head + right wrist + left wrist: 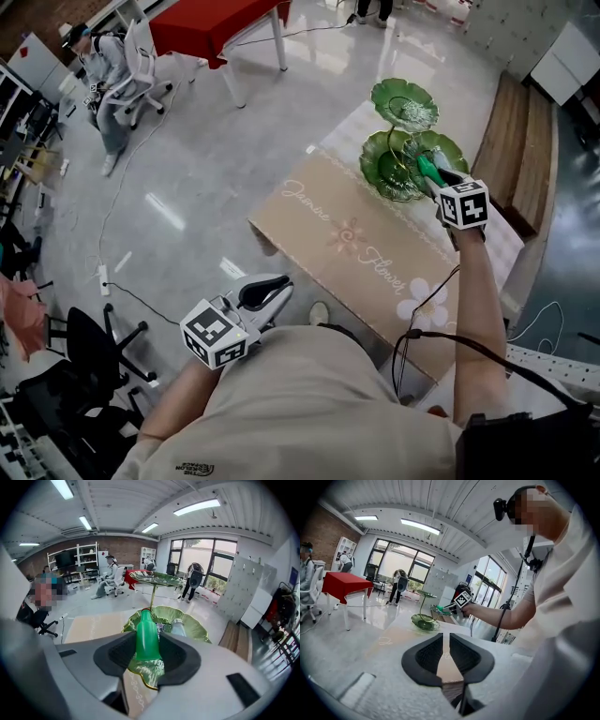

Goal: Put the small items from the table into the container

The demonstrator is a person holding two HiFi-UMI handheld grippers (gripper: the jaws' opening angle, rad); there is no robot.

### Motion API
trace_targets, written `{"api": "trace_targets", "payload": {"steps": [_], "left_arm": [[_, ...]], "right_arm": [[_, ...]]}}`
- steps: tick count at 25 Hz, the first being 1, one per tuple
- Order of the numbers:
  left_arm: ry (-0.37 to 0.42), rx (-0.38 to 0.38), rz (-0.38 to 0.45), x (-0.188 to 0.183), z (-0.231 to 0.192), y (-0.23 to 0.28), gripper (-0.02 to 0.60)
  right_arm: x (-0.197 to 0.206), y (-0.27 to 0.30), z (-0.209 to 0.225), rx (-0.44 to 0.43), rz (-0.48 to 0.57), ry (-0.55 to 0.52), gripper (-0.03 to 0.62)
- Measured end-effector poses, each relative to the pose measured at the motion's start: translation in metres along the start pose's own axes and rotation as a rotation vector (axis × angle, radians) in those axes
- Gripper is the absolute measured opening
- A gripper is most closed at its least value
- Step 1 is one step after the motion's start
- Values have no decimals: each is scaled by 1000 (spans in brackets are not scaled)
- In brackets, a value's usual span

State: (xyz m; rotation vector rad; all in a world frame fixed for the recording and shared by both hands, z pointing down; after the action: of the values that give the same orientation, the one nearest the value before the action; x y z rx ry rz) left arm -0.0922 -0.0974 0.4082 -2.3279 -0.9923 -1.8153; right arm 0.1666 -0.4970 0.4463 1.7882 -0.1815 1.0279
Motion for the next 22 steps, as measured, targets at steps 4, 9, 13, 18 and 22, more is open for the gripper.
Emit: {"api": "trace_targets", "payload": {"steps": [4, 9, 13, 18, 22], "left_arm": [[-7, -20, -3, 1, -7, -6, 29], [-7, -25, 3, -1, -16, -9, 29], [-5, -8, 2, -3, -22, -15, 29], [8, 33, -1, -2, -30, -22, 29], [27, 81, 0, -2, -37, -32, 29]], "right_arm": [[-2, 18, -1, -1, -44, 18, 160], [-2, 31, -1, 24, -56, 49, 169], [-4, 27, -5, 46, -50, 44, 180], [-4, 3, -15, 104, 5, 61, 185], [2, -26, -40, 127, 65, 90, 178]]}}
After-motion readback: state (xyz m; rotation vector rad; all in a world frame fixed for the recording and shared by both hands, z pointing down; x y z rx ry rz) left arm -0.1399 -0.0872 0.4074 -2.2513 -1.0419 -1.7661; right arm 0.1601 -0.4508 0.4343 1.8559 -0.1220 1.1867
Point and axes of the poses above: the fingertips, and each gripper's own axes: y forward along the fingers, z to its right, x out of its underside, the point moved 10 cm from there along -y, backward along the fingers, and after that the axes turned 1 degree about -z, right-handed, at the moved point
